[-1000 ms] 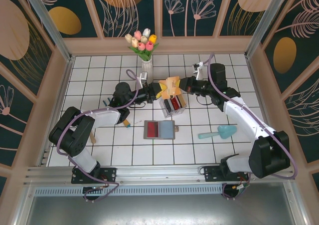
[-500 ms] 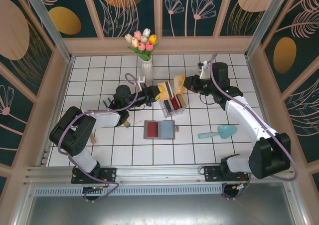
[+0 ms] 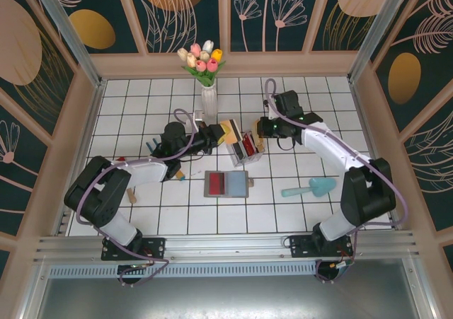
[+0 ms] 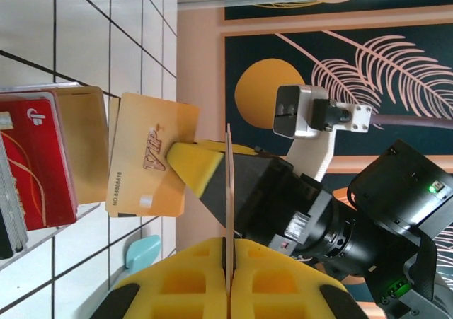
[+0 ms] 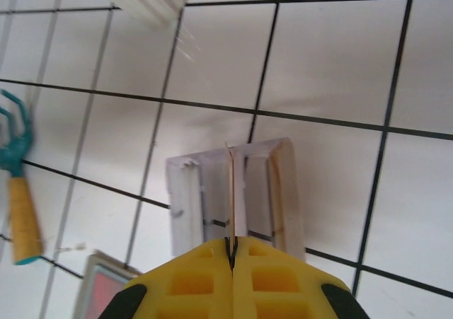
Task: Put the credit cards into the card holder
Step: Place the credit card in the storage box.
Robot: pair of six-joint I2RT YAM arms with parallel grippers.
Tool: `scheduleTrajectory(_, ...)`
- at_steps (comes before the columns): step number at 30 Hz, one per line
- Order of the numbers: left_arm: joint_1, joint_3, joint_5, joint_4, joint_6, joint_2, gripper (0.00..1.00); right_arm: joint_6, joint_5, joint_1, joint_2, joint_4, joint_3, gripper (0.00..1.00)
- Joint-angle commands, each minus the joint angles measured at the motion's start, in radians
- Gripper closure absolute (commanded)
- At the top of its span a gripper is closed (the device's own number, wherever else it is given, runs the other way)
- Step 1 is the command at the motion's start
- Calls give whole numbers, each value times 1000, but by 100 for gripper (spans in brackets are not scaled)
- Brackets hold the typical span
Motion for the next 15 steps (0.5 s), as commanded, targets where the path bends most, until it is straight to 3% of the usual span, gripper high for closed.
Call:
scheduleTrajectory(1, 0, 3, -15, -62, 58, -34, 92, -63, 93, 13, 28, -48, 45, 99)
scheduleTrajectory(15, 0, 18, 10, -67, 69, -22, 91, -108, 159, 61, 145, -77, 67, 98)
